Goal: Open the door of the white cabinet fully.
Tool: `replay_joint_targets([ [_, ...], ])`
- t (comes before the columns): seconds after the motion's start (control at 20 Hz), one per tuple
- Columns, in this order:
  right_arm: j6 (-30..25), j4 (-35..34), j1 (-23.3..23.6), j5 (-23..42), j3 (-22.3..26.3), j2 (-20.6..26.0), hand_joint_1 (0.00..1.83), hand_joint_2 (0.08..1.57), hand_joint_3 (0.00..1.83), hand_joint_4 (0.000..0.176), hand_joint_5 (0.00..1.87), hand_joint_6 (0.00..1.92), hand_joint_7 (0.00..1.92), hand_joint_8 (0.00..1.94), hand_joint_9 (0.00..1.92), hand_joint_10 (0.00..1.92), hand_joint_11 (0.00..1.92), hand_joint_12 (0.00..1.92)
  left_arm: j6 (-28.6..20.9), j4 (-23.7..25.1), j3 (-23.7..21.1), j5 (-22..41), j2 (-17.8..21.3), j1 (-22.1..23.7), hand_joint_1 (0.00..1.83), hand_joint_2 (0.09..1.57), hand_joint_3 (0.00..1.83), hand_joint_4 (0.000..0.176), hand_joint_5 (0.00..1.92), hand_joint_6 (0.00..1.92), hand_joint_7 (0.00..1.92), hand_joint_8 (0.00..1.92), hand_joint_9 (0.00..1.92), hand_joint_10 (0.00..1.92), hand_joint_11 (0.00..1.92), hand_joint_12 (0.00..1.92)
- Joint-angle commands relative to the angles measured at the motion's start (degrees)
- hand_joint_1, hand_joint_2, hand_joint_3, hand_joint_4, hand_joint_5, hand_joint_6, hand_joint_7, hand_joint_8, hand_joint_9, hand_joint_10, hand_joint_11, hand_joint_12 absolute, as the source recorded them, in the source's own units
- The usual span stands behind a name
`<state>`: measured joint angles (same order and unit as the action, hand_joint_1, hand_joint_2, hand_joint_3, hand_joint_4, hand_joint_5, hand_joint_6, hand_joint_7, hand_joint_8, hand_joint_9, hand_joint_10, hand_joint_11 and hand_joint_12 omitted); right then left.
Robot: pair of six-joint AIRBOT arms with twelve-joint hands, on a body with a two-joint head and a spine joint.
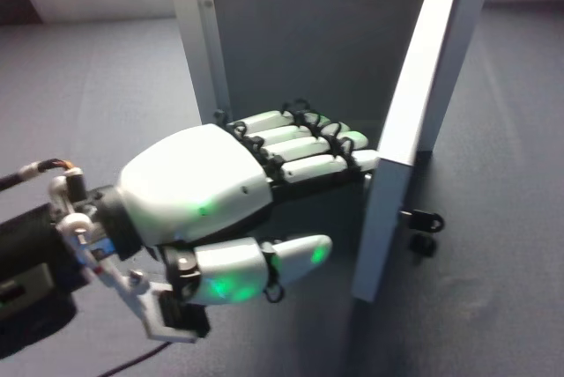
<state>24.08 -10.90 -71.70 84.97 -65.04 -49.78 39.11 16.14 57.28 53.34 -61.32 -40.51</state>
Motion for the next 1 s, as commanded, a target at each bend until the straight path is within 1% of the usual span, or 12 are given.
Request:
replay_joint_targets([
  [0.0,-0.6,-1.5,0.4,6.9,-0.3,0.0,0.51,1.38,0.0,0.0,0.39,0.0,0.35,0.0,0.29,0.0,0.24,0.01,-0.5,0.4,0.2,6.2,-0.4,0.8,0.0,1.57,0.17,0.0,0.26,0.01,0.25,0.01,0.22,0.01,0.16,0.28],
  [0.25,-0.6,-1.5,0.4,6.9,-0.3,-0.1,0.5,1.38,0.0,0.002,0.38,0.0,0.34,0.0,0.29,0.0,0.23,0.01,-0.6,2.3,0.7,5.2,-1.8,2.8,0.0,1.57,0.16,0.0,0.26,0.0,0.23,0.0,0.21,0.0,0.15,0.26],
  [0.3,-0.6,-1.5,0.4,6.9,-0.4,-0.1,0.48,1.37,0.0,0.023,0.38,0.0,0.35,0.0,0.29,0.0,0.23,0.01,-0.6,2.5,0.8,5.2,-2.1,3.2,0.0,1.57,0.15,0.0,0.26,0.0,0.22,0.0,0.2,0.0,0.13,0.26],
  [0.45,-0.6,-1.5,0.4,6.9,-0.4,-0.2,0.49,1.36,0.0,0.049,0.4,0.0,0.39,0.01,0.31,0.0,0.22,0.01,-0.6,3.4,1.3,5.2,-3.2,4.6,0.0,1.57,0.12,0.0,0.23,0.0,0.19,0.0,0.17,0.0,0.1,0.22],
  [0.5,-0.6,-1.5,0.4,6.9,-0.4,-0.2,0.49,1.36,0.0,0.049,0.4,0.0,0.39,0.01,0.31,0.0,0.22,0.01,-0.6,3.5,1.4,5.2,-3.5,4.9,0.0,1.57,0.12,0.0,0.23,0.0,0.19,0.0,0.17,0.0,0.1,0.22],
  [0.55,-0.6,-1.5,0.4,6.9,-0.5,-0.3,0.52,1.38,0.01,0.032,0.4,0.0,0.39,0.0,0.31,0.0,0.23,0.01,-0.6,3.7,1.7,5.2,-4.0,5.4,0.03,1.57,0.12,0.0,0.2,0.0,0.15,0.0,0.12,0.0,0.13,0.13],
  [0.65,-0.6,-1.5,0.4,6.9,-0.6,-0.4,0.55,1.39,0.0,0.024,0.4,0.0,0.38,0.0,0.31,0.0,0.23,0.01,-0.6,4.0,2.1,5.1,-4.9,6.1,0.01,1.57,0.14,0.0,0.18,0.0,0.15,0.0,0.13,0.0,0.14,0.11],
  [0.75,-0.6,-1.5,0.4,6.9,-0.7,-0.5,0.55,1.39,0.0,0.035,0.4,0.0,0.39,0.0,0.31,0.0,0.23,0.01,-0.6,4.2,2.6,5.1,-5.8,6.9,0.0,1.57,0.16,0.0,0.16,0.0,0.16,0.0,0.15,0.01,0.14,0.1],
  [0.8,-0.6,-1.5,0.5,6.9,-0.7,-0.5,0.56,1.39,0.01,0.024,0.39,0.0,0.38,0.0,0.29,0.0,0.21,0.01,-0.5,4.2,2.8,5.1,-6.2,7.2,0.0,1.57,0.15,0.0,0.17,0.01,0.16,0.0,0.16,0.01,0.16,0.1],
  [0.85,-0.6,-1.5,0.5,6.9,-0.8,-0.5,0.53,1.39,0.0,0.054,0.39,0.0,0.37,0.0,0.27,0.0,0.19,0.0,-0.5,4.4,3.0,5.0,-6.6,7.4,0.08,1.57,0.14,0.0,0.22,0.01,0.2,0.01,0.17,0.0,0.17,0.09],
  [0.9,-0.6,-1.5,0.5,6.8,-0.8,-0.5,0.53,1.39,0.0,0.054,0.39,0.0,0.37,0.0,0.27,0.0,0.19,0.0,-0.5,4.5,3.2,4.8,-6.9,7.6,0.08,1.57,0.14,0.0,0.22,0.01,0.2,0.01,0.17,0.0,0.17,0.09],
  [0.95,-0.6,-1.5,0.5,6.8,-0.9,-0.6,0.56,1.4,0.0,0.061,0.39,0.0,0.36,0.0,0.25,0.0,0.17,0.0,-0.5,4.7,3.4,4.6,-7.4,7.9,0.33,1.55,0.02,0.0,0.2,0.0,0.18,0.0,0.15,0.01,0.17,0.06],
])
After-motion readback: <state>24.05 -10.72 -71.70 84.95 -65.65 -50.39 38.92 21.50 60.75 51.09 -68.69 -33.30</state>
